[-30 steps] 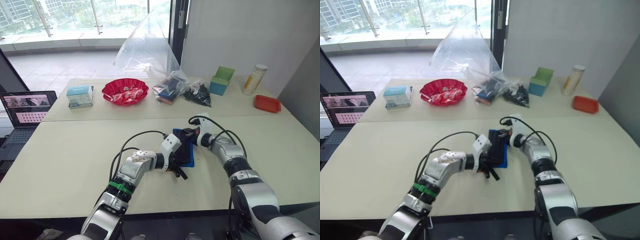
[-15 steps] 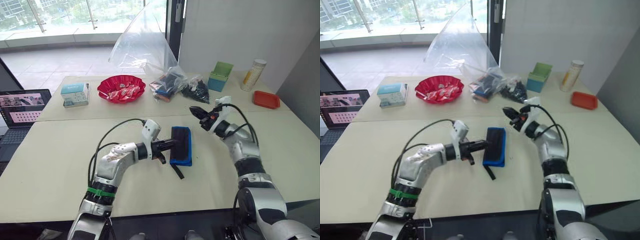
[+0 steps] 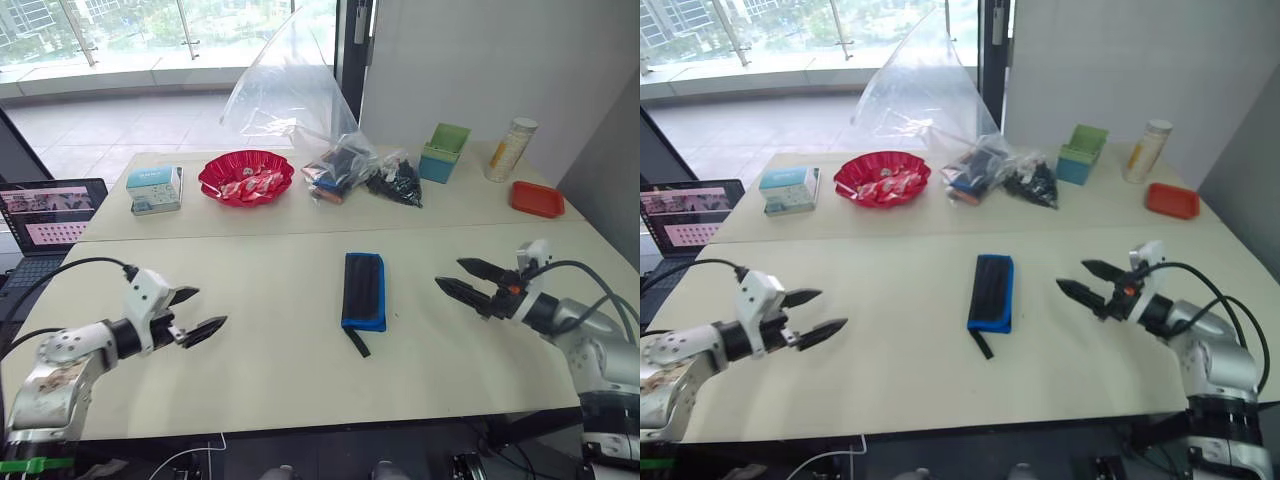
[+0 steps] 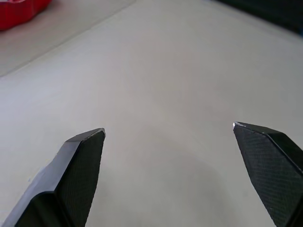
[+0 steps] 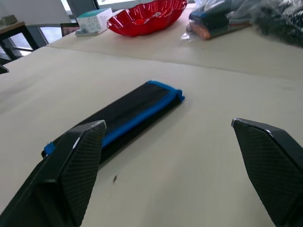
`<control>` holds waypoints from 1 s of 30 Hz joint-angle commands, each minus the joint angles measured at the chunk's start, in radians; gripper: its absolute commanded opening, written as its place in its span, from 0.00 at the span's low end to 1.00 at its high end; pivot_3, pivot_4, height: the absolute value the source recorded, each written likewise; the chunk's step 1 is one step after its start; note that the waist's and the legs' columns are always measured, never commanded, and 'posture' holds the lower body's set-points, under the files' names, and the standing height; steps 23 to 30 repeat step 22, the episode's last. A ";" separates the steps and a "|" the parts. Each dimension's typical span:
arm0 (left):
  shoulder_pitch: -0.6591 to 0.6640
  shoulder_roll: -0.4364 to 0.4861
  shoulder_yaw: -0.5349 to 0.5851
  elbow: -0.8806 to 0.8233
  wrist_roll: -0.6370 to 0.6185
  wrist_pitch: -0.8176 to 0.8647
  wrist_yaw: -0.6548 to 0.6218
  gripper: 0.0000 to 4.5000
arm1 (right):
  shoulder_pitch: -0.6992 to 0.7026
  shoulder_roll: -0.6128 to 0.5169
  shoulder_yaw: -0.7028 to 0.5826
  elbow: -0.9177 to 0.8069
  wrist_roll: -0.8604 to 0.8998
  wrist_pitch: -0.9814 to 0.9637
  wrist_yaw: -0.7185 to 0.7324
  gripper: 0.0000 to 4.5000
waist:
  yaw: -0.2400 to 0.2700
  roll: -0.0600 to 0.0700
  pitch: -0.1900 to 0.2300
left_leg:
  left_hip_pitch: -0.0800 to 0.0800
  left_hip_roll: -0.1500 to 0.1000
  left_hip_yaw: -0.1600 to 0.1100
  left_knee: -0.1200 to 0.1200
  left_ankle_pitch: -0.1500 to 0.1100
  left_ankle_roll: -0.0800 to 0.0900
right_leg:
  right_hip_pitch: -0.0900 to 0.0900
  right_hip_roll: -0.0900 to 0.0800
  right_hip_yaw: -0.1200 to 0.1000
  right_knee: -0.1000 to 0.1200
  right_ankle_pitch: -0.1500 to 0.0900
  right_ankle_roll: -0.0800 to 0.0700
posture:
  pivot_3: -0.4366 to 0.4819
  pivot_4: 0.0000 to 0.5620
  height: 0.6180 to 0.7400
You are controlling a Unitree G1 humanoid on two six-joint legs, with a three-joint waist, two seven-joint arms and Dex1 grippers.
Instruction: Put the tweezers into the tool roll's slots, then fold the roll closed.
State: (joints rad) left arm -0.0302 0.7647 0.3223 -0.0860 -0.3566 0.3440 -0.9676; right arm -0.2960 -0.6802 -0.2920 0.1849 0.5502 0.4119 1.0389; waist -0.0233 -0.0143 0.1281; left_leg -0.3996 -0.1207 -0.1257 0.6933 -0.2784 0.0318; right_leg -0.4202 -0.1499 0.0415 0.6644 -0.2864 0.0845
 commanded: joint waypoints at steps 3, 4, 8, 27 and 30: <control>0.072 0.040 0.095 0.075 0.001 -0.094 -0.016 1.00 | 0.072 -0.049 -0.042 -0.031 -0.043 -0.064 -0.026 1.00 | 0.009 0.001 0.000 | 0.001 0.000 0.000 -0.001 0.000 0.000 | 0.000 0.000 0.000 0.000 0.000 0.000 | 0.48 0.27 1.00; 0.087 0.037 0.100 0.090 0.013 -0.121 -0.010 1.00 | 0.087 -0.054 -0.044 -0.023 -0.055 -0.080 -0.035 1.00 | 0.010 0.001 0.000 | 0.001 0.000 0.000 -0.001 0.000 0.000 | 0.000 0.000 0.000 0.000 0.000 0.000 | 0.48 0.27 1.00; 0.131 0.007 0.128 0.125 0.017 -0.184 0.027 1.00 | 0.141 -0.072 -0.056 -0.016 -0.069 -0.115 -0.024 1.00 | 0.013 0.001 0.000 | 0.001 0.000 0.000 -0.001 0.000 0.000 | 0.000 0.000 0.000 0.000 0.000 0.000 | 0.48 0.27 1.00; 0.190 -0.037 0.109 0.096 0.007 -0.204 0.080 1.00 | 0.145 -0.109 -0.086 0.098 -0.094 -0.146 -0.040 1.00 | 0.023 0.005 0.004 | 0.018 -0.007 -0.017 -0.013 0.003 0.003 | 0.031 -0.013 -0.028 -0.018 0.000 -0.001 | 0.48 0.27 1.00; 0.190 -0.037 0.109 0.096 0.007 -0.204 0.080 1.00 | 0.145 -0.109 -0.086 0.098 -0.094 -0.146 -0.040 1.00 | 0.023 0.005 0.004 | 0.018 -0.007 -0.017 -0.013 0.003 0.003 | 0.031 -0.013 -0.028 -0.018 0.000 -0.001 | 0.48 0.27 1.00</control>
